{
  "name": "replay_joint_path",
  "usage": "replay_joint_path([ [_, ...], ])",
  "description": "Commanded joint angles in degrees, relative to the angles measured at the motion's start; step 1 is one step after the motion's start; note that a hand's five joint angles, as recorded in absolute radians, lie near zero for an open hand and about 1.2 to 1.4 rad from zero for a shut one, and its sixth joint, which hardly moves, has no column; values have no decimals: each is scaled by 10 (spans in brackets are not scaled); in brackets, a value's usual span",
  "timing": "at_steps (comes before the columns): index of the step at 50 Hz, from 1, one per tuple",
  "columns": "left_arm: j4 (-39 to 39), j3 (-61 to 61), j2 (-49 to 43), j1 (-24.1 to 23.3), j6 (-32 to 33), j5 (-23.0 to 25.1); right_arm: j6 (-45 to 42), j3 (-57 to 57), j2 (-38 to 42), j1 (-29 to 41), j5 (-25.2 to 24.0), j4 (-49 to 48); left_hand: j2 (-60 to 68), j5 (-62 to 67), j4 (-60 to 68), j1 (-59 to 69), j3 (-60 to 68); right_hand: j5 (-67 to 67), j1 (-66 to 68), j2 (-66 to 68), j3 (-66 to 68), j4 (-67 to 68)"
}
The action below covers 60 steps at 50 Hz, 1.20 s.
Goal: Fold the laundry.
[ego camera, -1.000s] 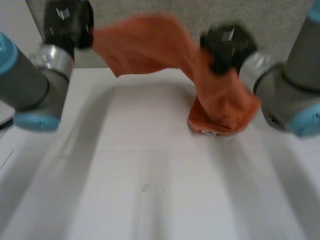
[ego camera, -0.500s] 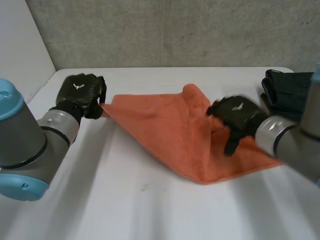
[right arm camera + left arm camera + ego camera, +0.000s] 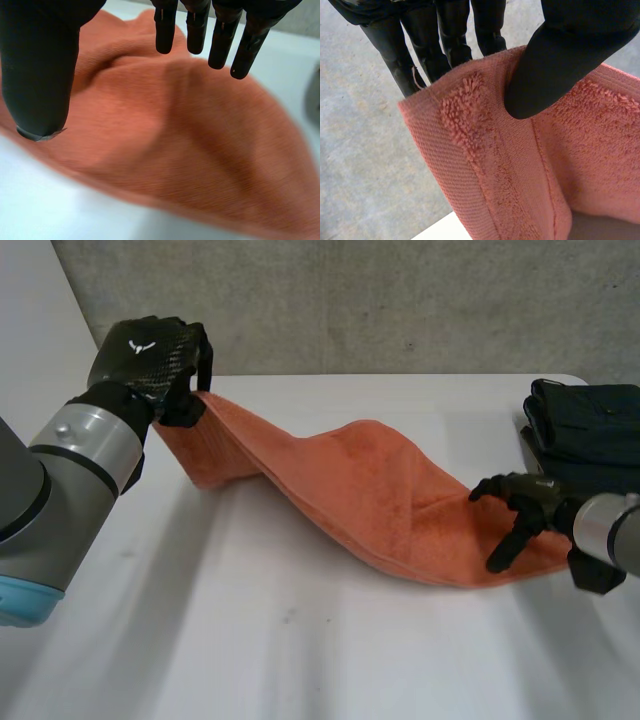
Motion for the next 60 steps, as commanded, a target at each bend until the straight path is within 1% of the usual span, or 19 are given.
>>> replay_joint_path([
  [1, -28, 33, 0, -25, -2, -1, 77, 136, -76, 10, -32, -78, 112, 142, 111, 142, 117, 29, 42, 28, 35, 26],
  [6, -35, 46, 1, -33, -7, -1, 108, 177, -100, 45, -30, -132, 112, 142, 111, 142, 117, 29, 42, 28, 35, 26],
  [8, -39, 54, 1, -35, -11, -1, 130, 186, -99, 66, -30, -154, 112, 142, 111, 142, 117, 29, 42, 28, 35, 26],
  [13, -47, 68, 1, -36, -25, -1, 143, 190, -80, 100, -18, -185, 112, 142, 111, 142, 117, 29, 42, 28, 35, 26],
  [17, -58, 81, 1, -36, -41, -1, 145, 182, -52, 127, 16, -214, 112, 142, 111, 142, 117, 30, 44, 30, 37, 28],
  [18, -60, 84, 2, -36, -44, -1, 145, 178, -42, 138, 35, -226, 112, 142, 111, 142, 117, 30, 44, 30, 37, 28],
  [25, -70, 101, 9, -33, -78, -2, 138, 154, -4, 159, 108, -270, 112, 142, 111, 142, 117, 42, 56, 41, 48, 39],
  [26, -70, 101, 15, -32, -83, -2, 137, 143, 7, 159, 123, -275, 112, 142, 111, 142, 117, 67, 81, 66, 74, 64],
  [31, -70, 101, 32, -25, -87, -2, 136, 116, 19, 152, 152, -279, 112, 142, 111, 142, 117, 158, 171, 157, 164, 155],
  [36, -69, 96, 49, -7, -87, -2, 124, 103, 17, 139, 148, -276, 112, 142, 111, 142, 117, 266, 279, 265, 272, 263],
  [40, -71, 93, 55, 24, -88, -1, 80, 104, 15, 79, 142, -272, 112, 142, 111, 142, 117, 352, 365, 351, 358, 349],
  [42, -71, 91, 55, 39, -90, -1, 49, 104, 14, 51, 129, -271, 112, 142, 111, 142, 117, 385, 399, 384, 391, 382],
  [45, -71, 89, 55, 50, -90, -1, 22, 105, 13, 32, 115, -271, 112, 142, 111, 142, 117, 434, 447, 433, 440, 431],
  [49, -71, 82, 52, 64, -89, 0, -16, 101, 12, 9, 106, -268, 112, 142, 111, 142, 117, 546, 560, 546, 553, 544],
  [50, -70, 77, 50, 71, -89, 0, -30, 99, 10, -5, 100, -263, 112, 142, 111, 142, 117, 643, 656, 642, 649, 640],
  [53, -71, 69, 48, 80, -87, 1, -52, 96, -9, -25, 84, -247, 112, 142, 111, 142, 117, 644, 657, 643, 650, 641],
  [56, -74, 56, 48, 85, -87, 1, -86, 88, -61, -35, 44, -203, 112, 142, 111, 142, 117, 644, 657, 643, 650, 641],
  [57, -75, 47, 48, 86, -85, 2, -105, 77, -87, -36, 20, -173, 112, 142, 111, 142, 117, 644, 657, 643, 650, 641],
  [60, -82, 36, 48, 87, -82, 6, -133, 51, -121, -36, -9, -118, 112, 142, 111, 142, 117, 644, 657, 643, 650, 641],
])
